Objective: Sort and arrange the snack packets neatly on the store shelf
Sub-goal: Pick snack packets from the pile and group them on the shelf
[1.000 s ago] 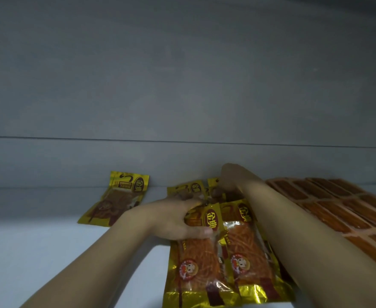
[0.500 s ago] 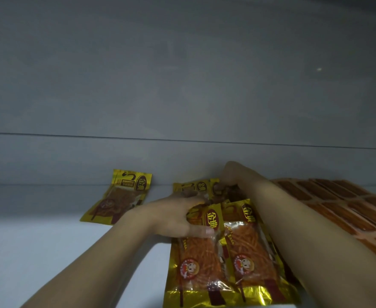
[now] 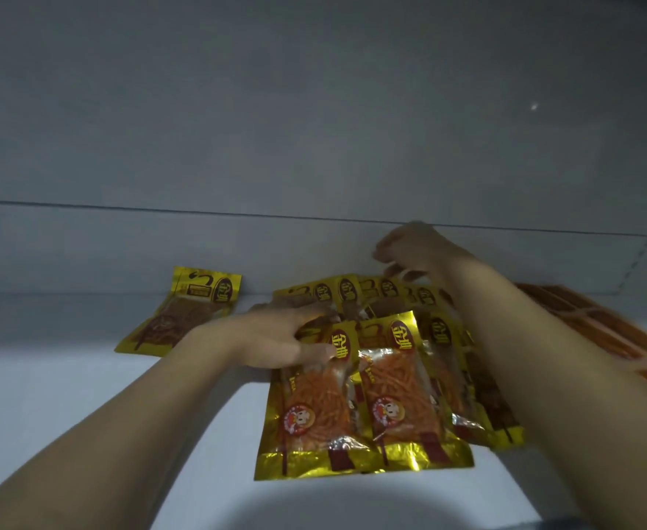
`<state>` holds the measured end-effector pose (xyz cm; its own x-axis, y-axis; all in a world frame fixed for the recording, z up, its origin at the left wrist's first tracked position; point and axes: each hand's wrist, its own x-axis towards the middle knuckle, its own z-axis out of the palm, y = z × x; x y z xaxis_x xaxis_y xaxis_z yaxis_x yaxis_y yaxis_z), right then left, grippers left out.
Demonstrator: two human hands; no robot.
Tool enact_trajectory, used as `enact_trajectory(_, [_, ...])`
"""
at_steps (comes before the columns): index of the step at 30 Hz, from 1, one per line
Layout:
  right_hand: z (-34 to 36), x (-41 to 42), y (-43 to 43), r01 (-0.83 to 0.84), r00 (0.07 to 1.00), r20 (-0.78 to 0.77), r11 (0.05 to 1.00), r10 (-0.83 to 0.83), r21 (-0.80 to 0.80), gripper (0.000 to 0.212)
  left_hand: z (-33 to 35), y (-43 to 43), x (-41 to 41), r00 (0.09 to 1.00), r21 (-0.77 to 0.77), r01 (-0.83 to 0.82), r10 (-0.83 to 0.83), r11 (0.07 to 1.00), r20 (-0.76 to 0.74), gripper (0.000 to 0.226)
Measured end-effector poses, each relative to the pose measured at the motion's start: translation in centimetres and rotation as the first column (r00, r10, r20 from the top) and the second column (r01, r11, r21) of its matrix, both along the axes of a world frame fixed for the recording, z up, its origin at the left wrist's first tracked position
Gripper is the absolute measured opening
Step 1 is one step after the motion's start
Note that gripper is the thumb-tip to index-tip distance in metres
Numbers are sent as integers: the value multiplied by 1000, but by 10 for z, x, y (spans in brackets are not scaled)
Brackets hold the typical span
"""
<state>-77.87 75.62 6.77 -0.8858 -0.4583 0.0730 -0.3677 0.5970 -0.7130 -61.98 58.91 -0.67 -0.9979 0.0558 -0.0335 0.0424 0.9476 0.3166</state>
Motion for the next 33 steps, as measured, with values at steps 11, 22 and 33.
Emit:
enact_trajectory(11, [-42, 124, 121, -4, 899, -434, 992, 61, 130, 31, 45, 51, 39, 989, -246, -12, -24, 969, -143, 59])
enact_trajectory(22, [-110, 126, 158, 43, 901, -407, 901, 152, 432, 56, -28, 128, 86, 996, -253, -87, 79, 964, -39, 62])
enact_trajectory(33, [-113, 121, 158, 16, 889, -427, 922, 164, 386, 47, -35, 133, 86, 982, -176, -166, 147, 970, -116, 63])
